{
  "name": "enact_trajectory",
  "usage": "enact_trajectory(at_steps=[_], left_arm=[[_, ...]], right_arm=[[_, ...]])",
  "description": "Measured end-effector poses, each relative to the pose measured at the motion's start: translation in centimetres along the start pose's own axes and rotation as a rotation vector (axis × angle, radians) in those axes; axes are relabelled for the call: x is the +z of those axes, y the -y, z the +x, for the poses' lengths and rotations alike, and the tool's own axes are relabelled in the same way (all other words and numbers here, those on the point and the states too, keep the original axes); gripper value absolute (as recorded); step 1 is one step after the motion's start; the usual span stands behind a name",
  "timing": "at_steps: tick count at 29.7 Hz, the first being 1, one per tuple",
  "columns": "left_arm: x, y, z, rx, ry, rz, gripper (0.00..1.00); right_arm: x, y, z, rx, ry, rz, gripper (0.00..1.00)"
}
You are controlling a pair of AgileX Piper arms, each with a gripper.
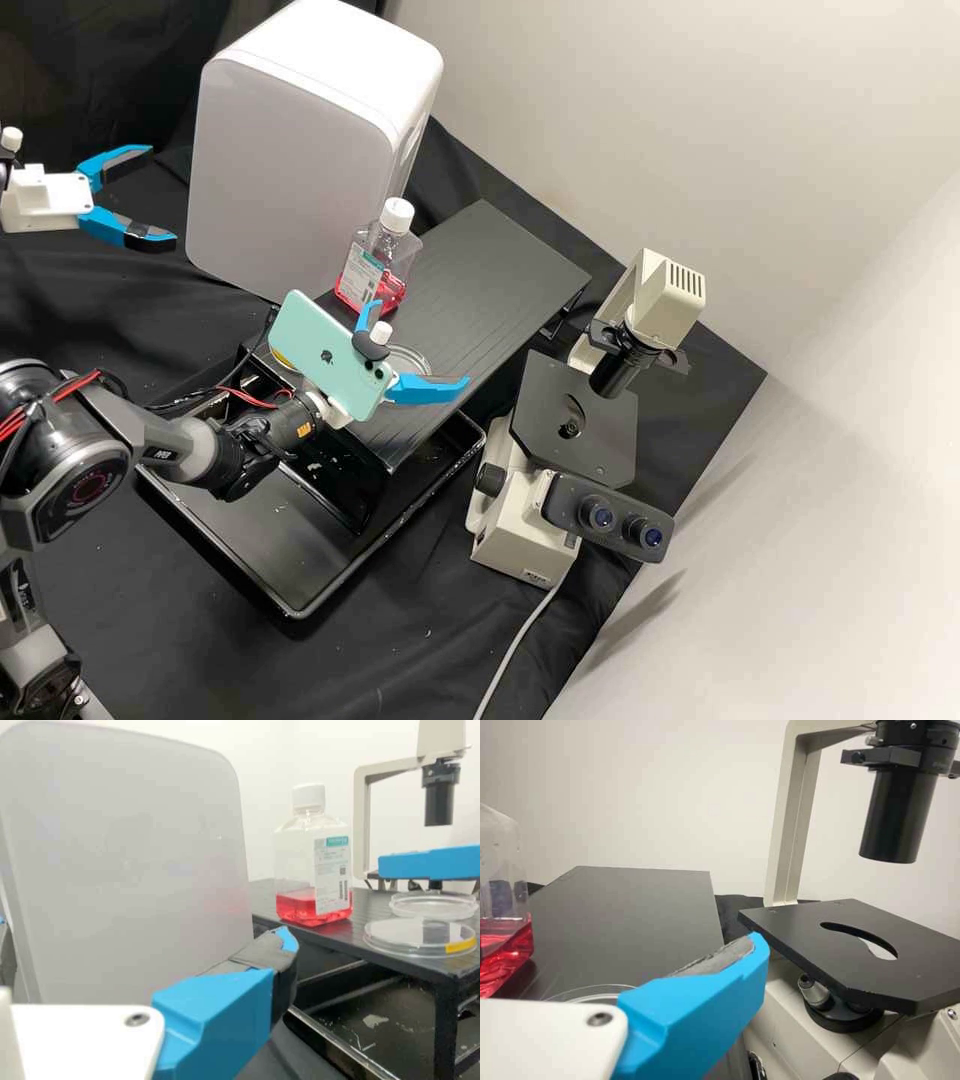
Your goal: Place the lid on the petri dish
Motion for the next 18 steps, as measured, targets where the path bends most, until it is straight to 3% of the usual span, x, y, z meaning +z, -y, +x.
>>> enact_trajectory(at_steps=[2, 7, 9, 14, 18], left_arm=[[0.3, -0.05, -0.4, 0.002, -0.001, -0.002, 1.0], [1.6, 0.37, -2.0, -0.016, 0.023, 0.046, 1.0], [2.4, 0.69, -2.8, -0.03, 0.046, 0.041, 1.0], [4.1, 1.51, -4.3, -0.067, 0.114, 0.057, 1.0], [4.5, 1.86, -4.9, -0.08, 0.115, 0.042, 1.0]], right_arm=[[0.0, 0.0, 0.0, 0.0, 0.0, 0.0, 1.0], [0.0, 0.0, 0.0, 0.0, 0.0, 0.0, 1.0], [0.0, 0.0, 0.0, 0.0, 0.0, 0.0, 1.0], [0.0, 0.0, 0.0, 0.0, 0.0, 0.0, 1.0], [0.0, 0.0, 0.0, 0.0, 0.0, 0.0, 1.0]])
